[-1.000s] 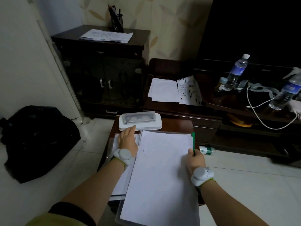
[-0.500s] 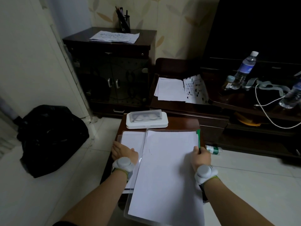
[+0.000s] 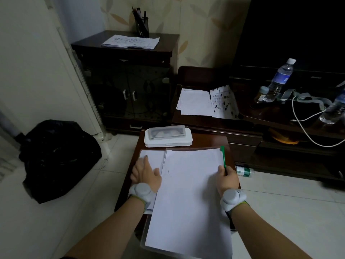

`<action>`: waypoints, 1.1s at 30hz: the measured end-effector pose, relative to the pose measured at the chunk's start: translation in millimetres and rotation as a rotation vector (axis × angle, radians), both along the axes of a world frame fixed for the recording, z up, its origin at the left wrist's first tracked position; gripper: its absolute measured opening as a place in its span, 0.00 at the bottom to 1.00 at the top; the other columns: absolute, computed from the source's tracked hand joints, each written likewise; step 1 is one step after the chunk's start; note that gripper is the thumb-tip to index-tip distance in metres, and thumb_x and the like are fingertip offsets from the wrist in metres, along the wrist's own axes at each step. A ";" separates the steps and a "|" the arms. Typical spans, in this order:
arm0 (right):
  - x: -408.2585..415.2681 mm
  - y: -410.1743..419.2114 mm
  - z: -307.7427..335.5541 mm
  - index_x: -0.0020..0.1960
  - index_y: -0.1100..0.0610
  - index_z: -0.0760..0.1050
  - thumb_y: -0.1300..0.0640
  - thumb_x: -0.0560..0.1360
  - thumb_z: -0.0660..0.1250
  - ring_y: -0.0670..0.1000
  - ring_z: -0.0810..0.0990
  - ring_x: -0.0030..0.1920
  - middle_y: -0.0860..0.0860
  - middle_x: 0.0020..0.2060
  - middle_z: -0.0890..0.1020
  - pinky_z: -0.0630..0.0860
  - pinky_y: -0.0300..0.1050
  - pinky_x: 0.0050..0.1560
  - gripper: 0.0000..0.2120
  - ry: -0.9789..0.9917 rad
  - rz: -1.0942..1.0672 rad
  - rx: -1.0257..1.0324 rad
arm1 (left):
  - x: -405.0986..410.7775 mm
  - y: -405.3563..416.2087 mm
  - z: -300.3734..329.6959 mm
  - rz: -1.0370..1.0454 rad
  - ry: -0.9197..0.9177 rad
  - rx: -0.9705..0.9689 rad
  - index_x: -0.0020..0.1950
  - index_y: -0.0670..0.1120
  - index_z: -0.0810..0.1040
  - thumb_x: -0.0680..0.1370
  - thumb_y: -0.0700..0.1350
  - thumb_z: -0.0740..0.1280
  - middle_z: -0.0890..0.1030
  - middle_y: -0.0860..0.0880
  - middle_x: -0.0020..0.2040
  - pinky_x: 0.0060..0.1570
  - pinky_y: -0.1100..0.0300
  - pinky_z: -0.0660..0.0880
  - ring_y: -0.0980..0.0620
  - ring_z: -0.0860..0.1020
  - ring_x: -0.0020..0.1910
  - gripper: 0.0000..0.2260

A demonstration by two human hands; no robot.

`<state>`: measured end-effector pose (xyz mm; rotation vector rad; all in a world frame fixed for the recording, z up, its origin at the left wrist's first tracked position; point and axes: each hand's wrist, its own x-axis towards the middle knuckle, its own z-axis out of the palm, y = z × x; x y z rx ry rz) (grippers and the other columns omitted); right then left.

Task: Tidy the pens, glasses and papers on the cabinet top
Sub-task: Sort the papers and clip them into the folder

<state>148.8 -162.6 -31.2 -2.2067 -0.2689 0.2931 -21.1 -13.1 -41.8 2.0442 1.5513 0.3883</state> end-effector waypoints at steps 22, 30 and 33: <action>-43.5 36.5 4.9 0.61 0.64 0.74 0.55 0.78 0.63 0.63 0.76 0.57 0.62 0.55 0.80 0.71 0.48 0.55 0.16 0.230 0.013 0.106 | -43.0 -4.6 8.2 -0.061 -0.049 -0.166 0.73 0.41 0.58 0.78 0.43 0.63 0.61 0.41 0.71 0.69 0.54 0.60 0.43 0.60 0.70 0.26; -45.8 28.3 7.2 0.62 0.61 0.75 0.60 0.73 0.68 0.63 0.76 0.56 0.62 0.57 0.77 0.72 0.51 0.61 0.18 0.081 0.119 -0.004 | -47.0 -12.1 10.6 -0.173 0.165 -0.101 0.74 0.41 0.57 0.79 0.51 0.61 0.50 0.46 0.76 0.73 0.55 0.55 0.46 0.53 0.74 0.28; -46.8 22.6 4.3 0.59 0.62 0.77 0.60 0.73 0.67 0.64 0.75 0.57 0.63 0.57 0.77 0.73 0.53 0.61 0.15 0.032 0.135 -0.061 | -48.9 -17.6 14.4 -0.165 0.163 -0.082 0.73 0.41 0.59 0.78 0.51 0.61 0.55 0.46 0.74 0.71 0.56 0.58 0.46 0.57 0.72 0.26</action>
